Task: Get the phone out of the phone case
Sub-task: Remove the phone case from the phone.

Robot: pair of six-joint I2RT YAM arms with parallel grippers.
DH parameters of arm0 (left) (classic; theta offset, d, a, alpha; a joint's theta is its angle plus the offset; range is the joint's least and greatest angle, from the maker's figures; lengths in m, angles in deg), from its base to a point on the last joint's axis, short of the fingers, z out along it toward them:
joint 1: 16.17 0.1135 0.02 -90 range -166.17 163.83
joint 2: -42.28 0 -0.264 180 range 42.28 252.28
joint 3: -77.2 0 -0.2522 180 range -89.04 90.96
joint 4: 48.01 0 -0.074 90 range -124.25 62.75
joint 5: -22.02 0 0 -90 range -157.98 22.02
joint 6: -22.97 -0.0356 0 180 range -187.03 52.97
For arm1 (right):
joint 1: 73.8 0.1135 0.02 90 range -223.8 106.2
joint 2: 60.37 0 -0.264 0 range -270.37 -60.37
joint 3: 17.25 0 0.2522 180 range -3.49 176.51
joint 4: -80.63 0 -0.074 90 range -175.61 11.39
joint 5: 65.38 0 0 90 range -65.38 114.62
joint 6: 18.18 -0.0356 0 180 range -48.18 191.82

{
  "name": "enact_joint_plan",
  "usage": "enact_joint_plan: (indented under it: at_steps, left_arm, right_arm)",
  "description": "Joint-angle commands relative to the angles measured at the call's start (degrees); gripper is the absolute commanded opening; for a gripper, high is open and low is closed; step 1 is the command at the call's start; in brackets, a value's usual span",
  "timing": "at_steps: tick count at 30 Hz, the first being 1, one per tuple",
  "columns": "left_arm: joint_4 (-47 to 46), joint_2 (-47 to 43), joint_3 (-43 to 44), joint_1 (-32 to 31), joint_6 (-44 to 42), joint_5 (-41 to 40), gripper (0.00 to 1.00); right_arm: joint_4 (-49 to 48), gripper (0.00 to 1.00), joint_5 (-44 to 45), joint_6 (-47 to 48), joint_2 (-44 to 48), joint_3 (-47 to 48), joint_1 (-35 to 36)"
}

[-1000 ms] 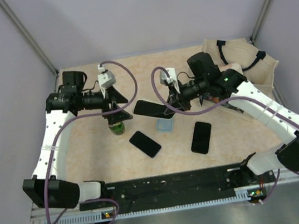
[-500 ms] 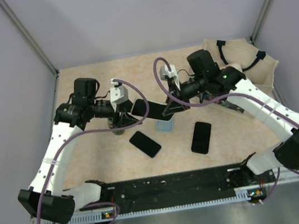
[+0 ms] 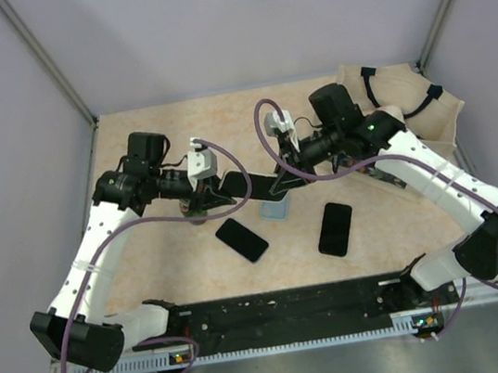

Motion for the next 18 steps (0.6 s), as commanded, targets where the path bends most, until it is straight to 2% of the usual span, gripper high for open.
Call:
enact_joint_plan:
  at_steps: [1, 5, 8, 18]
  left_arm:
    - [5.8, 0.1, 0.7, -1.5, -16.6, 1.4, 0.00]
    - [14.2, 1.1, 2.6, -3.5, -28.3, 0.5, 0.00]
    - [17.4, 1.7, 3.6, -5.5, -33.7, -2.2, 0.00]
    - [18.2, 3.2, 6.9, -11.4, -37.2, -7.6, 0.00]
  right_arm:
    - [-4.1, 0.00, -5.1, -3.3, -0.6, 1.9, -0.7]
    - [-4.1, 0.00, -7.4, -3.5, -1.7, 1.4, -0.7]
    - [-4.3, 0.00, -9.6, -4.0, -2.7, 1.1, -0.7]
    - [-8.6, 0.00, -14.9, -7.8, -3.8, -2.8, -0.4]
